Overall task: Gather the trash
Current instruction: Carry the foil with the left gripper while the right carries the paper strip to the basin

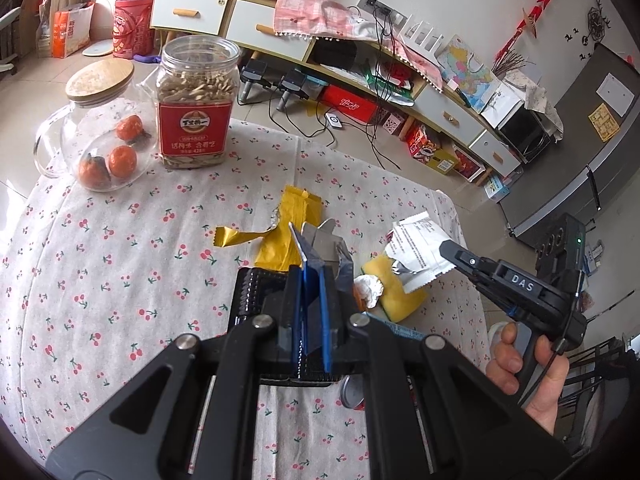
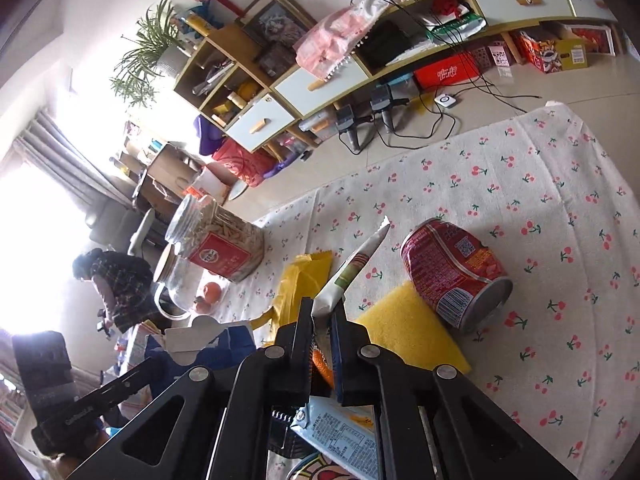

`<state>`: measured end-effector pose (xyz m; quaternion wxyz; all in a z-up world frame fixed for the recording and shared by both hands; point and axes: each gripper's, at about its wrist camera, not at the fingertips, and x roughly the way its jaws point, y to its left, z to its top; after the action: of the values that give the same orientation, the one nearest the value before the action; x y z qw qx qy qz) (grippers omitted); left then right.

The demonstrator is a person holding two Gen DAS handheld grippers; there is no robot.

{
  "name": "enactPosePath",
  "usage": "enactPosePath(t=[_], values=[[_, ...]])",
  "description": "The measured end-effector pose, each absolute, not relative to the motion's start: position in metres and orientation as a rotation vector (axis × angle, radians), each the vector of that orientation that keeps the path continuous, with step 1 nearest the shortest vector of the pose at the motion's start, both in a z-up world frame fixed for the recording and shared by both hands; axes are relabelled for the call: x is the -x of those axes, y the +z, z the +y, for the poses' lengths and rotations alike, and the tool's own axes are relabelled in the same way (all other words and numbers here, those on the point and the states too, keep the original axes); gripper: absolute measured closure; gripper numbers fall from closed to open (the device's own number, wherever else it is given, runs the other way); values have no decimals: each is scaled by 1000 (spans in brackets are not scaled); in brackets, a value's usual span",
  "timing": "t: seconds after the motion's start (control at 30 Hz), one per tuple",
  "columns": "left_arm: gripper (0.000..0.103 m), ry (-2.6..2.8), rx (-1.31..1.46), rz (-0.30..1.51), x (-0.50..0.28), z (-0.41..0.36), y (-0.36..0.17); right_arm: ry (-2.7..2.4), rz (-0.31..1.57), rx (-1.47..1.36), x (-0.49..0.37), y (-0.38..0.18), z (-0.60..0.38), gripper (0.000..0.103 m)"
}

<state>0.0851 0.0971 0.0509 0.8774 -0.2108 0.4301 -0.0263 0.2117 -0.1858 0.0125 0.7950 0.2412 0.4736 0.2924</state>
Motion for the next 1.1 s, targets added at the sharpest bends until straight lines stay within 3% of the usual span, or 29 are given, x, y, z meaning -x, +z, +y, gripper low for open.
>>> enactPosePath(t=[0.43, 0.7, 0.9, 1.1], values=[[94, -192, 503, 871, -78, 64, 64, 534, 951, -577, -162, 62, -296, 95], [94, -290, 449, 886, -76, 4, 70, 382, 793, -704, -122, 100, -428, 95], [94, -414, 359, 904, -73, -71, 79, 207, 772, -838, -96, 85, -535, 95], [94, -536, 273, 948, -78, -163, 71, 82, 921, -764, -89, 58, -575, 95]])
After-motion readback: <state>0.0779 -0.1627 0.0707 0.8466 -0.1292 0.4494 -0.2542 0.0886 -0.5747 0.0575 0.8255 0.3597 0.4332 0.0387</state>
